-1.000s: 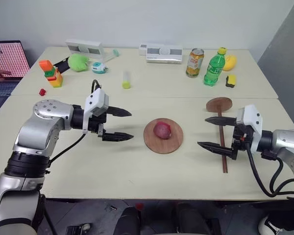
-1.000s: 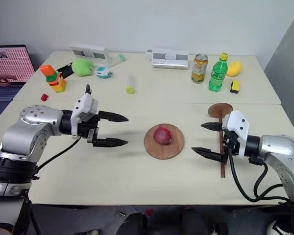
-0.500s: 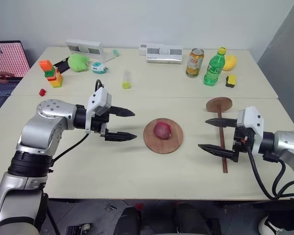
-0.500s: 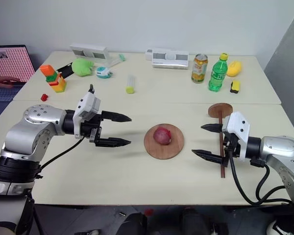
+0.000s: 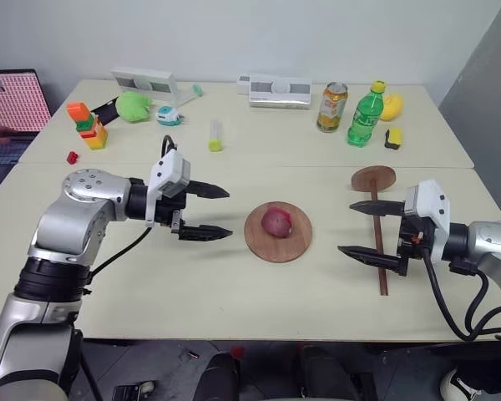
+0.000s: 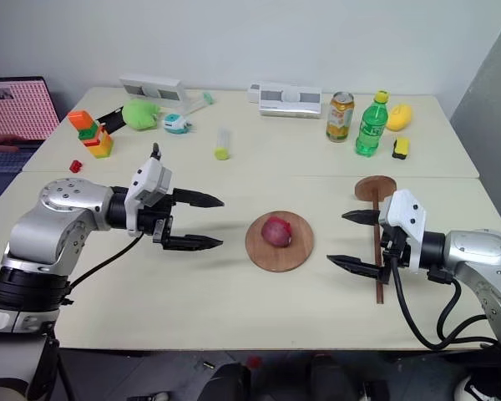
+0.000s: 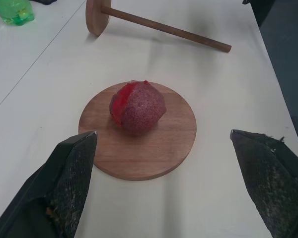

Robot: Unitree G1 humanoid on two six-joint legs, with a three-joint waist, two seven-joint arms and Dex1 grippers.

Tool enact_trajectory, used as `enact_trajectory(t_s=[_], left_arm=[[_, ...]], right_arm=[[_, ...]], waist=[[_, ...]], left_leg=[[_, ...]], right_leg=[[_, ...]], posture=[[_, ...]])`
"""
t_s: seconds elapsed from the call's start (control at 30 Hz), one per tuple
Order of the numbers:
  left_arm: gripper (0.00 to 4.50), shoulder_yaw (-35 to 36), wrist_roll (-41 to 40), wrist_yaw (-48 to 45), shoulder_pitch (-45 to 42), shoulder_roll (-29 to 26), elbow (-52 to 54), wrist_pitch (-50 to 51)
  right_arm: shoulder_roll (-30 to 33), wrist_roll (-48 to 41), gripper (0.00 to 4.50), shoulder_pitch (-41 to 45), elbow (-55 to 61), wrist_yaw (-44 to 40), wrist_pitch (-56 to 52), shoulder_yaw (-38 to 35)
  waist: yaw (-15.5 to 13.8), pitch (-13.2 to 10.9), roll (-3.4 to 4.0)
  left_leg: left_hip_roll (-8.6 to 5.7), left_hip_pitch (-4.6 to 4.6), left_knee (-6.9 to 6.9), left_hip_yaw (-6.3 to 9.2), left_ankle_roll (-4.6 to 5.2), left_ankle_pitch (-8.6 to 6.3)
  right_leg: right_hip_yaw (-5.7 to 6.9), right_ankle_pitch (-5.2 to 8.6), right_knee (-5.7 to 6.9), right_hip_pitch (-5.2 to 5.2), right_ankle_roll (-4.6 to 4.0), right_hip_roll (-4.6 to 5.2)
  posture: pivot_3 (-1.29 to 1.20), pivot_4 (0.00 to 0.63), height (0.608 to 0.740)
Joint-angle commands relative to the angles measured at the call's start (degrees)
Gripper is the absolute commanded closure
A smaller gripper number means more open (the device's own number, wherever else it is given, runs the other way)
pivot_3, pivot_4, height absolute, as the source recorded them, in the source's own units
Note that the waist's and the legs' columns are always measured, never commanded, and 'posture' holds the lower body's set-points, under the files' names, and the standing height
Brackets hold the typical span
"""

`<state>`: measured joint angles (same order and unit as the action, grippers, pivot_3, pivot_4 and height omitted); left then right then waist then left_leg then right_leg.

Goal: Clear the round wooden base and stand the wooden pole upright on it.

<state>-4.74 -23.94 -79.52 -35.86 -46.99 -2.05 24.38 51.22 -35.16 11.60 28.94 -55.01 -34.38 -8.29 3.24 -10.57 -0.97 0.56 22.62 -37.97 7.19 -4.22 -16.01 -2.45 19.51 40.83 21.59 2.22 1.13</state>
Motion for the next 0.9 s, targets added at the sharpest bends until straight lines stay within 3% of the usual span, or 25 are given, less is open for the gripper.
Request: enact_trajectory(t_s=[0.03, 0.43, 0.63, 0.9], left_arm=[[0.00, -0.50, 1.50, 0.12, -1.98, 0.85, -0.22, -2.48], [0.00, -8.49, 8.41, -3.87, -9.23, 8.35, -9.18, -12.78], [0.00, -13.97, 15.71, -2.86, -16.09, 18.40, -24.01, -24.00], [0.00, -16.87, 24.64, 1.60, -22.35, 25.61, -42.45, -36.94]], right_arm=[[0.87, -0.71, 0.03, 0.57, 1.60, -0.56, 0.79, -1.82], [2.38, -3.14, 0.03, 1.48, 3.44, -2.12, -0.28, -2.24], [3.73, -5.39, 0.03, 1.89, 5.94, -2.56, -1.71, -2.05], [3.67, -6.89, 0.03, 2.65, 7.93, -0.67, -3.32, -2.79]], waist=[[-0.01, 0.00, 0.00], [-0.07, 0.00, -0.01], [-0.30, -0.01, -0.03], [-0.10, -0.03, -0.05]], left_leg=[[0.00, 0.00, 0.00, 0.00, 0.00, 0.00], [-0.04, 0.01, -0.02, -0.01, -0.01, 0.01], [-0.08, 0.04, -0.09, 0.02, -0.01, 0.00], [-0.09, 0.04, -0.08, 0.02, 0.01, 0.00]], right_leg=[[0.00, 0.00, 0.00, 0.00, 0.00, 0.00], [0.02, 0.00, -0.03, -0.03, 0.00, 0.01], [0.05, 0.00, -0.04, -0.07, 0.00, 0.03], [0.06, 0.00, -0.06, -0.07, 0.00, 0.03]], posture=[[0.00, 0.150, 0.740], [0.00, 0.150, 0.740], [0.00, 0.150, 0.740], [0.00, 0.150, 0.740]])
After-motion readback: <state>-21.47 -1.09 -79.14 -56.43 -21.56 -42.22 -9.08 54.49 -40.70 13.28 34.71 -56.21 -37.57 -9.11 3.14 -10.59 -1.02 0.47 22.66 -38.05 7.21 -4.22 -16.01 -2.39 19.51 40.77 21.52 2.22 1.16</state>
